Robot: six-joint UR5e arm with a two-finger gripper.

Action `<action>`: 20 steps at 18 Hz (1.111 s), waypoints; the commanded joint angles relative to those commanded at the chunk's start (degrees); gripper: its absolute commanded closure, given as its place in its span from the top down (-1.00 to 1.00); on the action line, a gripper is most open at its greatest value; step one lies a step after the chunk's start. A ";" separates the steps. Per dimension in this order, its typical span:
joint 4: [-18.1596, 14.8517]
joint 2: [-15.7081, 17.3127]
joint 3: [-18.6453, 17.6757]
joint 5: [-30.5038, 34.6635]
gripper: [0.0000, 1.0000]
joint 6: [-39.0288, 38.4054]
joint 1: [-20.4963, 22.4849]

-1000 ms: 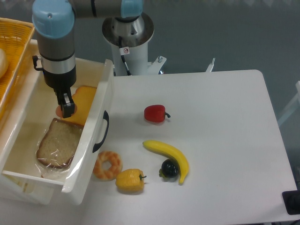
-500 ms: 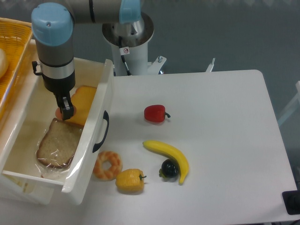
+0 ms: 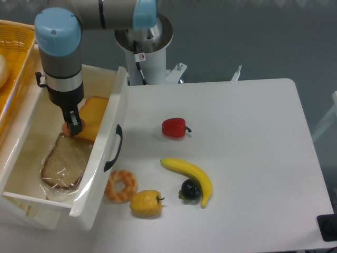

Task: Place the egg in the upper white drawer
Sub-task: 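Lower the egg into the drawer beside the cheese slice, then open the gripper to release the egg inside the drawer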

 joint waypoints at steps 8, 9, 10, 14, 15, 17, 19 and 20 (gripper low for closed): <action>0.09 -0.09 0.00 0.00 -0.01 0.09 0.00; 0.00 -0.09 0.00 0.00 0.01 0.09 0.00; 0.00 -0.09 0.00 0.00 0.05 0.09 0.00; 0.09 -0.18 0.00 0.00 0.14 0.09 0.00; 0.09 -0.18 0.00 0.00 0.16 0.09 0.00; 0.09 -0.18 0.00 0.00 0.19 0.09 0.00; 0.17 -0.18 0.00 0.00 0.39 0.09 0.00; 0.26 -0.18 0.00 0.00 0.48 0.09 0.00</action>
